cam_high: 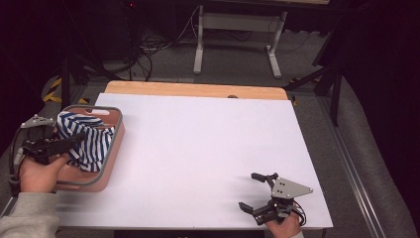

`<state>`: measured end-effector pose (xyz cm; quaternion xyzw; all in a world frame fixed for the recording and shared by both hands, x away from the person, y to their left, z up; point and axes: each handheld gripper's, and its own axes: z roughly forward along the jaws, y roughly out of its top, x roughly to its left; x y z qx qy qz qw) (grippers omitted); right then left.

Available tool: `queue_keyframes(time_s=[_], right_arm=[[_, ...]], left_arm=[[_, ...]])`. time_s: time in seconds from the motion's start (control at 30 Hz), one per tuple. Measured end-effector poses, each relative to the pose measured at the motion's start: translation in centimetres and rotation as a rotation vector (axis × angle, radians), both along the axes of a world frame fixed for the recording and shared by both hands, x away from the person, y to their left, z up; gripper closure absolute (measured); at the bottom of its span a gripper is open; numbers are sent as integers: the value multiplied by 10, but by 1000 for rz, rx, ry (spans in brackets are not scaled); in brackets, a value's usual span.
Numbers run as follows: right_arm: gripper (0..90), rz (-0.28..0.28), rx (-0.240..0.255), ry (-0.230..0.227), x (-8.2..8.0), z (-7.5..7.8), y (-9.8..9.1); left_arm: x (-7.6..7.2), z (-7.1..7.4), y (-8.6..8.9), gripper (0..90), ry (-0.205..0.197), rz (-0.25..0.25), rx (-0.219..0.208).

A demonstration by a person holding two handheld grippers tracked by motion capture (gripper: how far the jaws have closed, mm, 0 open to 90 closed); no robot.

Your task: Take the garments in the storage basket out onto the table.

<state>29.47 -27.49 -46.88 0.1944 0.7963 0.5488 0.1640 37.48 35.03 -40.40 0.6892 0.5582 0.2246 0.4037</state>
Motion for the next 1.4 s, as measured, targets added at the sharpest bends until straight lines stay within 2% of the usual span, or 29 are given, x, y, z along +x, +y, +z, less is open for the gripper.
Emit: queue_keyframes(time_s=[0.07, 0.1, 0.13, 0.23, 0.57, 0.73, 0.9, 1.03, 1.4], right_arm=[[4, 0, 0, 0, 0, 0, 0], [4, 0, 0, 0, 0, 0, 0], [3, 0, -1, -1, 0, 0, 0], [4, 0, -1, 0, 0, 0, 0], [3, -1, -4, -2, 0, 0, 0], [3, -2, -4, -3, 0, 0, 0], [4, -1, -4, -4, 0, 0, 0], [3, 0, -4, -3, 0, 0, 0], [4, -1, -5, -2, 0, 0, 0]], left_arm=[[-1, 0, 1, 605, -5, 1, -3], [-1, 0, 1, 605, -9, 1, -3], [-1, 0, 1, 679, -15, 0, 1], [-2, 1, 1, 715, -18, 3, 6], [-5, 4, -1, 729, -37, 18, 33], [-9, 11, -3, 740, -82, 27, 57], [-12, 18, -3, 745, -104, 27, 60], [-16, 28, -1, 745, -138, 28, 60], [-22, 44, 0, 745, -180, 18, 55]])
